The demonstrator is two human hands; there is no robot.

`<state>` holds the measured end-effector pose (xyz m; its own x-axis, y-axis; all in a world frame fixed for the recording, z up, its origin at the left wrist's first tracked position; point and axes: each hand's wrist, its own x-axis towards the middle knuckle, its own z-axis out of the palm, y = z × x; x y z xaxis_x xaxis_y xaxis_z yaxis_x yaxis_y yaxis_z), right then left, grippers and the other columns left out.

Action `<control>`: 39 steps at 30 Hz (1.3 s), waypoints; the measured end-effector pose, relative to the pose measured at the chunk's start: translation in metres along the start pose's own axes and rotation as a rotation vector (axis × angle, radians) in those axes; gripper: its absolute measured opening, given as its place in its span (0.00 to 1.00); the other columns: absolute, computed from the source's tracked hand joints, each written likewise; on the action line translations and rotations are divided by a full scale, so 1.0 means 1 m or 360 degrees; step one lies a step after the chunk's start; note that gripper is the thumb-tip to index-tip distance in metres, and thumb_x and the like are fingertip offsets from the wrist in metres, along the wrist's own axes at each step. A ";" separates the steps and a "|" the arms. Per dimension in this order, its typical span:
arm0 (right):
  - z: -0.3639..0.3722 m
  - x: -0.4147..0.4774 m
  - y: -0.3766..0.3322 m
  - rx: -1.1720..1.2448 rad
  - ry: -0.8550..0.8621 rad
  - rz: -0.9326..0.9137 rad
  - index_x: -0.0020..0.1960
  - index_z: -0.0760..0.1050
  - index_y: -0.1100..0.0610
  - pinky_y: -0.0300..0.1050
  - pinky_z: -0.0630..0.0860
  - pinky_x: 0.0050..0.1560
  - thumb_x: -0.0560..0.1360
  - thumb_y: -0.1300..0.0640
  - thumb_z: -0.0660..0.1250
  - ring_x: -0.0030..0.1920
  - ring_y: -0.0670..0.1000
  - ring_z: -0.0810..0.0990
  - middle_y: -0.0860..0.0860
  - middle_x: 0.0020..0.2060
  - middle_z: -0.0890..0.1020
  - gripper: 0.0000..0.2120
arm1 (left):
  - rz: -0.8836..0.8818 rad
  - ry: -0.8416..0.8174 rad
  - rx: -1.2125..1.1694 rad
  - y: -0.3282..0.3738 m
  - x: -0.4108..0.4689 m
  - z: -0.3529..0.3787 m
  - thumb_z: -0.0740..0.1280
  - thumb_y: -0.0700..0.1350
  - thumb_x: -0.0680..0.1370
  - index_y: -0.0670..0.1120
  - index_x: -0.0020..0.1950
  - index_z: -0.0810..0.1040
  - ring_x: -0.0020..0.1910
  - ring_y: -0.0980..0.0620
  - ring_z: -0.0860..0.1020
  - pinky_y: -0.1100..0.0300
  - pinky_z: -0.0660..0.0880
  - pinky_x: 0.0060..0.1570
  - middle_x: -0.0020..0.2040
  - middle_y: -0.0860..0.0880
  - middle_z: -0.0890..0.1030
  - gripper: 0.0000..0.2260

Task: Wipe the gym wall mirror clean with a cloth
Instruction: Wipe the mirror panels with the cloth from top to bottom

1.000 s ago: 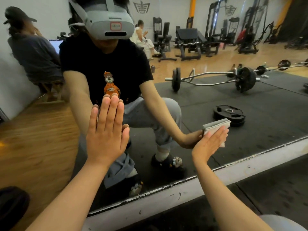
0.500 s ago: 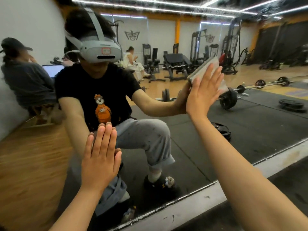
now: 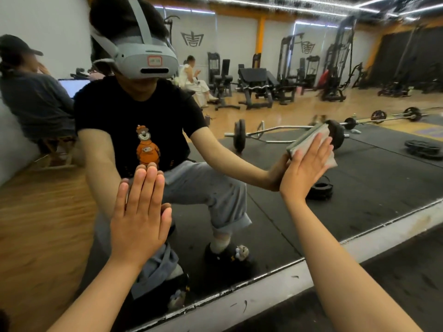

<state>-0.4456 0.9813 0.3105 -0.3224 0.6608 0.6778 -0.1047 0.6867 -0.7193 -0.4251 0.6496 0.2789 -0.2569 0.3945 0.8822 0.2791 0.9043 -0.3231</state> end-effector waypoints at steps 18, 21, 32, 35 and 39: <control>0.023 -0.107 0.079 0.0096 0.0035 0.0594 0.80 0.45 0.58 0.49 0.39 0.77 0.84 0.48 0.43 0.80 0.57 0.44 0.58 0.80 0.47 0.28 | -0.0032 -0.0034 -0.0065 0.001 -0.001 0.000 0.52 0.49 0.83 0.41 0.81 0.42 0.80 0.49 0.39 0.49 0.39 0.78 0.81 0.47 0.37 0.30; 0.023 -0.110 0.062 0.0099 0.0051 0.0738 0.80 0.45 0.59 0.45 0.39 0.75 0.86 0.56 0.46 0.80 0.57 0.44 0.58 0.80 0.46 0.25 | -0.0052 -0.0056 -0.0114 0.000 0.000 -0.004 0.55 0.48 0.82 0.41 0.81 0.43 0.80 0.49 0.39 0.50 0.39 0.78 0.81 0.48 0.37 0.32; 0.047 -0.235 -0.038 0.0143 -0.0418 0.0044 0.80 0.36 0.48 0.51 0.30 0.76 0.83 0.39 0.40 0.79 0.52 0.35 0.57 0.79 0.40 0.30 | -0.0357 -0.0202 -0.0255 -0.011 -0.087 -0.025 0.58 0.48 0.81 0.44 0.81 0.41 0.80 0.48 0.41 0.50 0.41 0.78 0.81 0.47 0.39 0.35; 0.057 -0.265 -0.050 0.0056 -0.0532 -0.0314 0.79 0.32 0.47 0.58 0.28 0.74 0.84 0.41 0.43 0.78 0.54 0.32 0.51 0.78 0.31 0.30 | -0.0581 -0.0193 -0.0179 -0.033 -0.099 -0.031 0.57 0.48 0.82 0.42 0.81 0.43 0.80 0.47 0.41 0.48 0.42 0.78 0.81 0.43 0.45 0.33; 0.065 -0.292 -0.074 -0.0009 -0.0638 -0.0829 0.80 0.36 0.47 0.64 0.31 0.73 0.84 0.43 0.46 0.78 0.56 0.32 0.51 0.78 0.32 0.30 | -0.0795 -0.0212 -0.0128 -0.052 -0.115 -0.034 0.55 0.49 0.83 0.41 0.81 0.43 0.80 0.48 0.41 0.47 0.42 0.78 0.81 0.42 0.46 0.32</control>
<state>-0.4048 0.7175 0.1560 -0.5566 0.0784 0.8271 -0.3369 0.8887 -0.3110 -0.3785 0.5514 0.2058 -0.4911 -0.0595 0.8691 0.1613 0.9742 0.1579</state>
